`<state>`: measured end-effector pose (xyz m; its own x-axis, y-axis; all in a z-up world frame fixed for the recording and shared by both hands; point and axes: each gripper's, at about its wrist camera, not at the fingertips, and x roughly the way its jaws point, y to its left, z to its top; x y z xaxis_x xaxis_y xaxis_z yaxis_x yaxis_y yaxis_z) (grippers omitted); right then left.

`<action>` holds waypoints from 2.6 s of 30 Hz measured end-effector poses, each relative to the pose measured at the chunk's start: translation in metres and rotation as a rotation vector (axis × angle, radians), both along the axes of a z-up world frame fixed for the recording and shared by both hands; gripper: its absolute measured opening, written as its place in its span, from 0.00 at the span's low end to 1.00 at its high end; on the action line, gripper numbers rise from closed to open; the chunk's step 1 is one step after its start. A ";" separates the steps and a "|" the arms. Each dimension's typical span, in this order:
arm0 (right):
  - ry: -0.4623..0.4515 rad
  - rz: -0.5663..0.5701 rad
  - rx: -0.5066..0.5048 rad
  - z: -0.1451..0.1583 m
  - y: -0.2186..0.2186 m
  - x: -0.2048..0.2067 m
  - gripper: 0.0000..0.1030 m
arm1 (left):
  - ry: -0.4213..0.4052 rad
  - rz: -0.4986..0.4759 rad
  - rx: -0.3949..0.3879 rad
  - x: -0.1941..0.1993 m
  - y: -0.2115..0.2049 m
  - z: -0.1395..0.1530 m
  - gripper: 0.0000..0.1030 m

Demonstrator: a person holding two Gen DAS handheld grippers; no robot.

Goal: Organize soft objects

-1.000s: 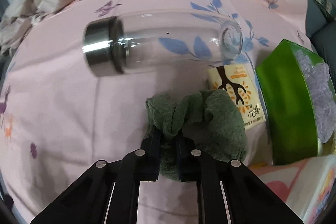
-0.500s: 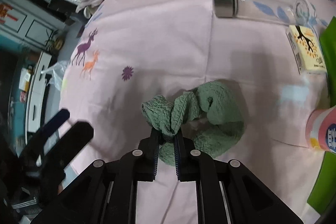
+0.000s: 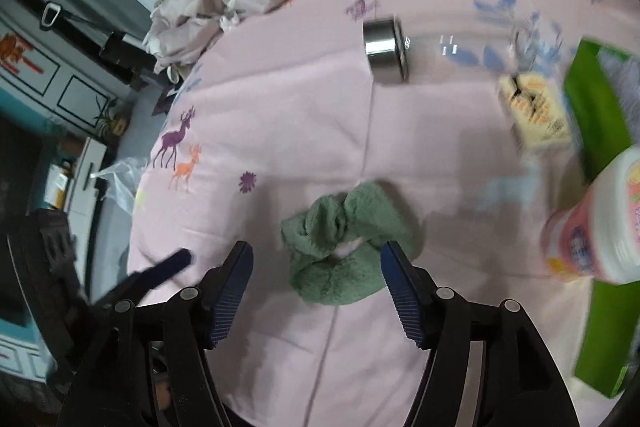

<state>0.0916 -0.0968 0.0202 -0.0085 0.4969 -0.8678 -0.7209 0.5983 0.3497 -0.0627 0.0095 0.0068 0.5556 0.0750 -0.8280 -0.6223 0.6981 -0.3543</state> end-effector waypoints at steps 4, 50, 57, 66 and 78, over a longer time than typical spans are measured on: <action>0.049 0.019 -0.038 -0.022 0.011 0.000 0.65 | 0.034 -0.053 -0.132 0.013 -0.004 -0.022 0.72; -0.299 -0.503 0.259 0.111 -0.192 0.086 0.09 | -0.282 -0.576 0.125 0.191 -0.185 0.108 0.13; -0.225 -0.609 0.216 0.092 -0.227 0.112 0.09 | -0.228 -0.636 0.070 0.220 -0.210 0.087 0.14; -0.180 -0.687 0.173 0.079 -0.247 0.122 0.09 | -0.185 -0.653 0.078 0.232 -0.225 0.077 0.19; -0.193 -0.709 0.195 0.084 -0.255 0.120 0.60 | -0.204 -0.607 0.121 0.210 -0.204 0.096 0.64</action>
